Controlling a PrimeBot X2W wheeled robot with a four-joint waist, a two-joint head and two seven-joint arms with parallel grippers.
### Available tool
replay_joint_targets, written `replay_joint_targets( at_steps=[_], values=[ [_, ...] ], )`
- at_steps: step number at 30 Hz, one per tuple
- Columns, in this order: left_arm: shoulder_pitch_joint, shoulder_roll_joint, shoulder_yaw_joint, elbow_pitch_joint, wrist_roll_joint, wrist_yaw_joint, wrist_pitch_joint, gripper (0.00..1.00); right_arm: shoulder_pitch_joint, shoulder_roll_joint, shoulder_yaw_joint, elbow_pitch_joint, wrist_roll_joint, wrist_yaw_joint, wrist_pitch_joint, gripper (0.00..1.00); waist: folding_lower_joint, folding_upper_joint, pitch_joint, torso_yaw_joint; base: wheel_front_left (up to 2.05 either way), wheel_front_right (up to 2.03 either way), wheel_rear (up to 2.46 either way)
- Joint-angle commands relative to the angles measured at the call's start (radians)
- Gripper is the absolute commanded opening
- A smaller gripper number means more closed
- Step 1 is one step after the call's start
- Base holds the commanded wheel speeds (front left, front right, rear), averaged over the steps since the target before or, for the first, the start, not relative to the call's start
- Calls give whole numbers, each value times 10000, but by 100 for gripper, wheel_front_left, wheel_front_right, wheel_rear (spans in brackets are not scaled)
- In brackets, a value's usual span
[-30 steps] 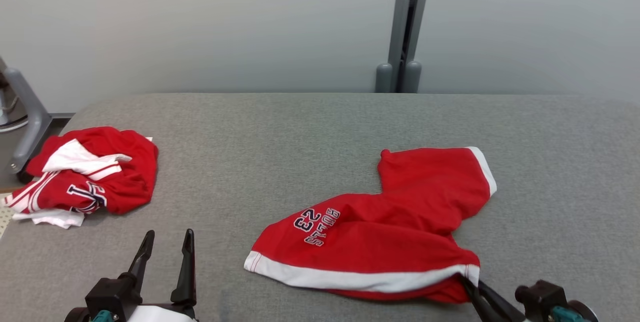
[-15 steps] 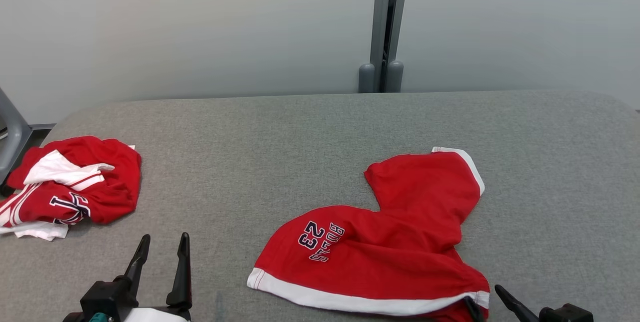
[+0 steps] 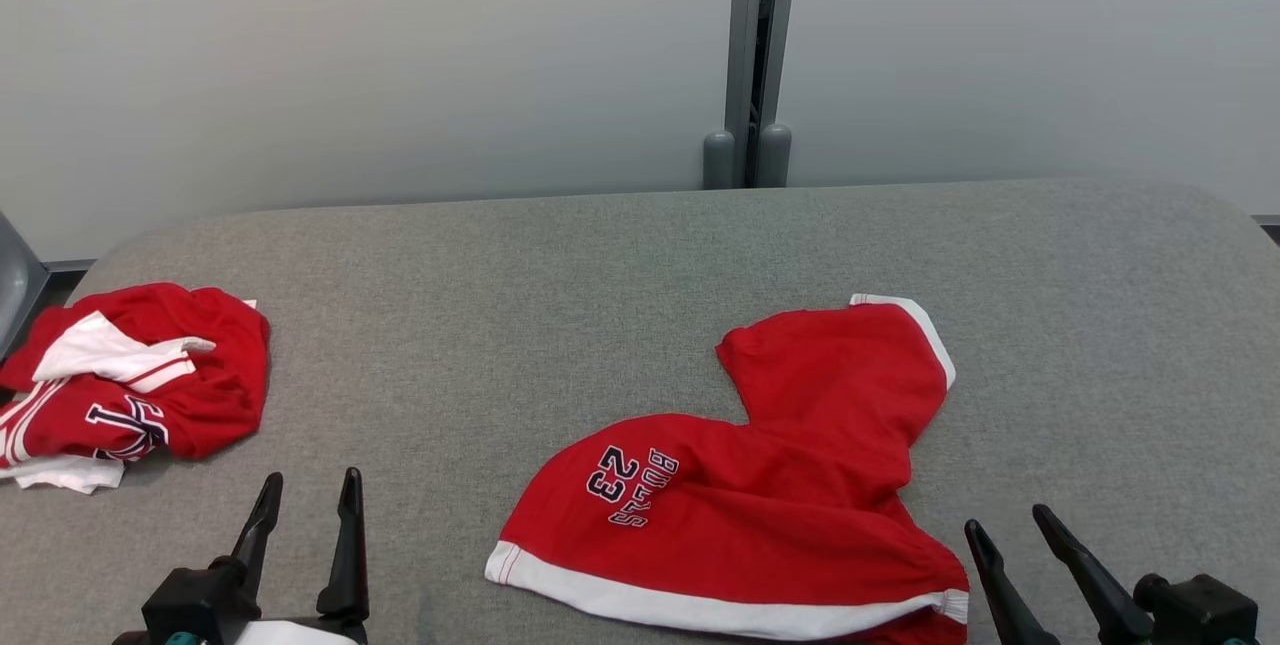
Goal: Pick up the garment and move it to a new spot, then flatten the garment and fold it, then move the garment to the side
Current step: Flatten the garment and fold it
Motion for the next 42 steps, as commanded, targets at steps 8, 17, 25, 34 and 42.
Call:
replay_joint_targets(
  at_steps=[8, 17, 25, 34, 42],
  values=[
    [-240, -30, -27, 24, 157, -92, -1, 100, -1409, -313, -352, 623, 191, 3, -53, 100, 0, -1, 171, 99, 0, 0, 0],
    [-778, -141, -247, 164, 253, -198, -1, 100, -3878, -991, 110, 2759, 488, 3, 454, 100, 0, -1, 665, 555, 0, 0, 0],
    [-1332, -199, -420, 242, 301, -290, -1, 100, -5736, -1292, 655, 5058, 798, 3, 673, 100, 0, -1, 1369, 1042, 0, 0, 0],
    [-1857, -269, -573, 374, 342, -380, -1, 100, -6947, -1195, 1246, 7307, 1495, 3, 801, 100, 0, -1, 2032, 1496, 0, 0, 0],
    [-2119, -305, -650, 506, 338, -437, -1, 100, -7159, -974, 1953, 8360, 2066, 3, 832, 100, 0, -1, 2210, 1747, 0, 0, 0]
  ],
)
